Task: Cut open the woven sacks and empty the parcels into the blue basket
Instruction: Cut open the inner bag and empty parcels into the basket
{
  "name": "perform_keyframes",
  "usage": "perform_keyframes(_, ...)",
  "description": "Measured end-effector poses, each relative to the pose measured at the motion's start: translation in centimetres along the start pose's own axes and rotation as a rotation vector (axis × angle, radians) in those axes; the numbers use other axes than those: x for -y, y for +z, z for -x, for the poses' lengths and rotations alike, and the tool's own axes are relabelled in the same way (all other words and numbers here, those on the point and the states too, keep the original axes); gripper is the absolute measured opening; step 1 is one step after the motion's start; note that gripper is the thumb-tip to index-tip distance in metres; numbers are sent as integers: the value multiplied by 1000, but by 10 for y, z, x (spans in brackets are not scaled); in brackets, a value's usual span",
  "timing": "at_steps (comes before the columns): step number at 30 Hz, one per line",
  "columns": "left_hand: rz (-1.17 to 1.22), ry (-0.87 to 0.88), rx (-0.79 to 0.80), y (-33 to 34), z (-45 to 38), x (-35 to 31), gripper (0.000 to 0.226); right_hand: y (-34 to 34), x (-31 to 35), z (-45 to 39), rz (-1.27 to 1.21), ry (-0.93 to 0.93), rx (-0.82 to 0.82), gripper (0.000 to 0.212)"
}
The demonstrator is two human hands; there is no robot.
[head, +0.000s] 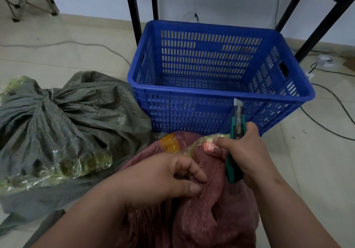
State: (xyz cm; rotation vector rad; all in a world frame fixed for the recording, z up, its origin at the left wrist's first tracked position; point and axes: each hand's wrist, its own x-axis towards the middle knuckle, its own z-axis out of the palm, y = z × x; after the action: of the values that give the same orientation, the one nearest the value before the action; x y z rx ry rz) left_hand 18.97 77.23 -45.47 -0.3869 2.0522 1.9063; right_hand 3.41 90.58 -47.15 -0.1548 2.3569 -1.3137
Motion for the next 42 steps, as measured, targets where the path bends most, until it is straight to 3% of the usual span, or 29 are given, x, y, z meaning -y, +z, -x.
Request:
perform_keyframes(3, 37, -4, -3, 2, 3, -1, 12, -4, -9, -5, 150, 82, -7, 60)
perform_keyframes(7, -254, -41, 45, 5, 3, 2, 8, 5, -12, -1, 25, 101, 164, 45)
perform_keyframes(9, -367, -38, -152, 3, 0, 2, 15, 6, -2, 3, 82, -25, 170, 41)
perform_keyframes(11, -414, 3, -479, -5, -2, 3, 12, 1, 10, 10, 111, -163, 180, 39)
perform_keyframes(13, -428, 115, -778, -16, -2, 1, 7, -5, 22, 20, 100, -292, 217, 36)
perform_keyframes(14, -406, 187, -846, -21, -2, -1, 13, -8, 29, 25, 89, -339, 240, 35)
perform_keyframes(17, -337, 304, -792, -27, 2, -11, 32, -15, 45, 39, -9, -420, 279, 35)
perform_keyframes(21, -356, 319, -646, -24, 7, -28, 26, -21, 58, 46, -92, -530, 203, 34)
perform_keyframes(26, -434, 201, -527, -27, 19, -41, 16, -13, 58, 44, -115, -556, 98, 36)
perform_keyframes(32, -85, 109, -264, -21, 16, -30, 31, 8, 59, 46, -160, -482, 156, 34)
perform_keyframes(35, 74, 103, -301, -17, 12, -24, 30, 7, 60, 43, -42, -431, 85, 30)
perform_keyframes(38, 295, 122, -470, -18, 7, -22, 32, -5, 67, 41, 69, -422, -27, 28)
perform_keyframes(40, 478, 159, -573, -24, 6, -24, 33, -13, 71, 43, 71, -410, 9, 28)
perform_keyframes(42, 578, 215, -605, -30, 6, -27, 31, -10, 72, 47, 86, -376, 151, 30)
